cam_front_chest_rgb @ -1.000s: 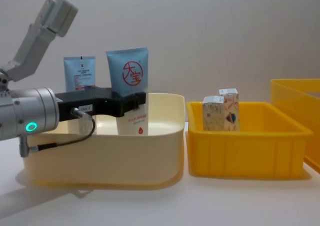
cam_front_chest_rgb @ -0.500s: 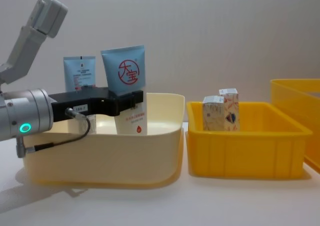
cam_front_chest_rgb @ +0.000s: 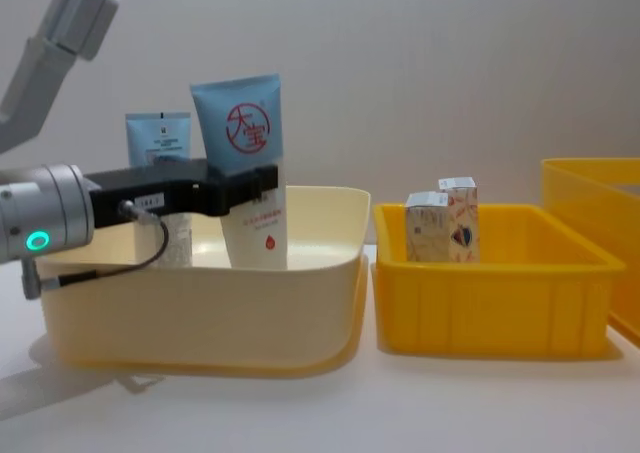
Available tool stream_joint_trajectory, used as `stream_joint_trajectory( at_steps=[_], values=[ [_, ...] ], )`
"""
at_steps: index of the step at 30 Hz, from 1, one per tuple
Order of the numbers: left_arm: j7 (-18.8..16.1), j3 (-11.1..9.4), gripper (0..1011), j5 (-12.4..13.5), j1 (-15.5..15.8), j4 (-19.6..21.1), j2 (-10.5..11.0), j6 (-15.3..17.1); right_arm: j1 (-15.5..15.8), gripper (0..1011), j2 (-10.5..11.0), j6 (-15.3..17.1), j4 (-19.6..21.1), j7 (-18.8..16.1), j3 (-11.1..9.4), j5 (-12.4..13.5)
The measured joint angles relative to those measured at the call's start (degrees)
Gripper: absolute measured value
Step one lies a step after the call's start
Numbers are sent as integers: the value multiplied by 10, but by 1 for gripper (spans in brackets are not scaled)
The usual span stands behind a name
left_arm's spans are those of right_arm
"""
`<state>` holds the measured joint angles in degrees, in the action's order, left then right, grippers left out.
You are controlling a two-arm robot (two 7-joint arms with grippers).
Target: Bimanual collaborative sorting of washing and personal care products
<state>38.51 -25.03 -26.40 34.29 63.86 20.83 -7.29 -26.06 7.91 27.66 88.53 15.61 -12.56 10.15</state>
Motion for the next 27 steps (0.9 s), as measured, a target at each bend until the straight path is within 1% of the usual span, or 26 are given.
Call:
stream_joint_trajectory(
  at_steps=[3,5,7,11,15,20,23,25,27],
  values=[
    [-6,0,302,3,1,10,3,4,0,1001,0,0,0,0,0,0],
    [-13,-2,302,7,5,27,6,14,0,1001,0,0,0,0,0,0],
    [-16,-3,302,9,7,35,7,19,0,1001,0,0,0,0,0,0],
    [-20,-7,302,12,15,53,10,33,0,1001,0,0,0,0,0,0],
    [-16,-11,302,13,26,61,11,40,0,1001,0,0,0,0,0,0],
    [5,-16,302,9,42,59,11,41,0,1001,0,0,0,0,0,0],
    [30,-20,302,0,56,49,10,35,0,1001,0,0,0,0,0,0],
    [41,-21,302,-4,60,44,10,32,0,1001,0,0,0,0,0,0],
    [60,-23,302,-12,69,35,8,26,0,1001,0,0,0,0,0,0]
  ],
)
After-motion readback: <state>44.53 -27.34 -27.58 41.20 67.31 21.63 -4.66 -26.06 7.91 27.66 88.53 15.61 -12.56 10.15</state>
